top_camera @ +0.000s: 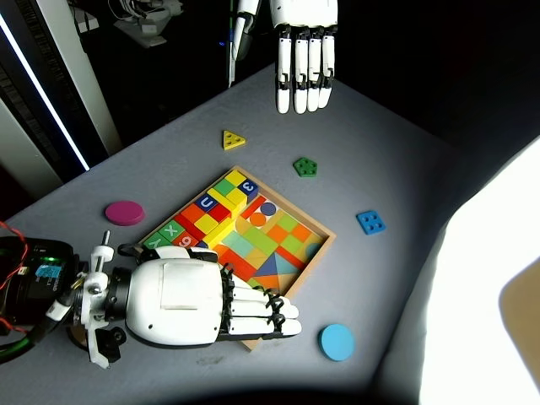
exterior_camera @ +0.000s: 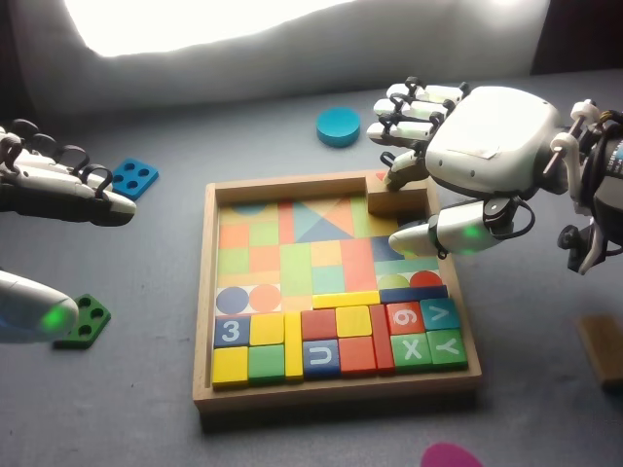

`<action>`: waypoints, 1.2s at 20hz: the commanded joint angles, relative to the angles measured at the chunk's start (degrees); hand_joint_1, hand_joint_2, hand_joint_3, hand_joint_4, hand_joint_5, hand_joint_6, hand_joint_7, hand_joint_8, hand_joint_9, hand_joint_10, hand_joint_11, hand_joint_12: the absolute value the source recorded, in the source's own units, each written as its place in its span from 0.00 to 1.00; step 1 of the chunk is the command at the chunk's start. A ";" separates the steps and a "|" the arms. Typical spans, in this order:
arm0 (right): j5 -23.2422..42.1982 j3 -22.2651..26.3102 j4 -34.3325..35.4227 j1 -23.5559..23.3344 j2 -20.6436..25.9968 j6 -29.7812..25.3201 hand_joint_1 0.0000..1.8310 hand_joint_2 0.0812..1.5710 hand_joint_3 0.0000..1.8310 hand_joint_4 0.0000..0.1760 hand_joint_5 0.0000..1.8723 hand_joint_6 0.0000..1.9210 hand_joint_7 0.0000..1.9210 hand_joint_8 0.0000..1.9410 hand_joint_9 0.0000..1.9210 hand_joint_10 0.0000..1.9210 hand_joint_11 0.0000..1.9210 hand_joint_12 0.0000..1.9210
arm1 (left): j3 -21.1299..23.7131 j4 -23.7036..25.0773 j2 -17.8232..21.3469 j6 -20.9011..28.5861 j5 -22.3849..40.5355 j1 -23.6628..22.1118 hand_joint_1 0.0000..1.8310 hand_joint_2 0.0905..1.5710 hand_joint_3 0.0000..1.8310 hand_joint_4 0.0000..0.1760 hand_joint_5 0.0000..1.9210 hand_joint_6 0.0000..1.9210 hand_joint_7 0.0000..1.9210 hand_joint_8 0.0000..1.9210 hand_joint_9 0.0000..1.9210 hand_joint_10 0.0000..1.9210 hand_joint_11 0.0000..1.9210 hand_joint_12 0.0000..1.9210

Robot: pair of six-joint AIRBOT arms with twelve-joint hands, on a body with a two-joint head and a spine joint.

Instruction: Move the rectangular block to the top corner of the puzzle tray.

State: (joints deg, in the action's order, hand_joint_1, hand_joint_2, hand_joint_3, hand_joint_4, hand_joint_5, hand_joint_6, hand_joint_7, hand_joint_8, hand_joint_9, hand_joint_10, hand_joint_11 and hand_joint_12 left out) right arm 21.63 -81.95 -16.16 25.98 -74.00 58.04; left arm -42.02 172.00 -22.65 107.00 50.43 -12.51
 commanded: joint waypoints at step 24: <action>-3.09 24.77 2.25 -16.67 24.54 -2.84 0.00 0.73 0.00 0.00 0.32 0.10 0.09 0.01 0.00 0.00 0.00 0.00 | 0.13 0.57 -0.07 0.19 -4.72 -0.45 0.08 0.81 0.00 0.14 0.08 0.00 0.06 0.00 0.07 0.00 0.00 0.30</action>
State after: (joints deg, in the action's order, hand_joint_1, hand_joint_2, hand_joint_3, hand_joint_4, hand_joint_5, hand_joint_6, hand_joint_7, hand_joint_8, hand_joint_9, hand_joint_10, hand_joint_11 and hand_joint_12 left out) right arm 13.32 -57.19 -14.39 10.13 -49.17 55.48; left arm -42.02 172.03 -22.65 107.00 50.43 -12.51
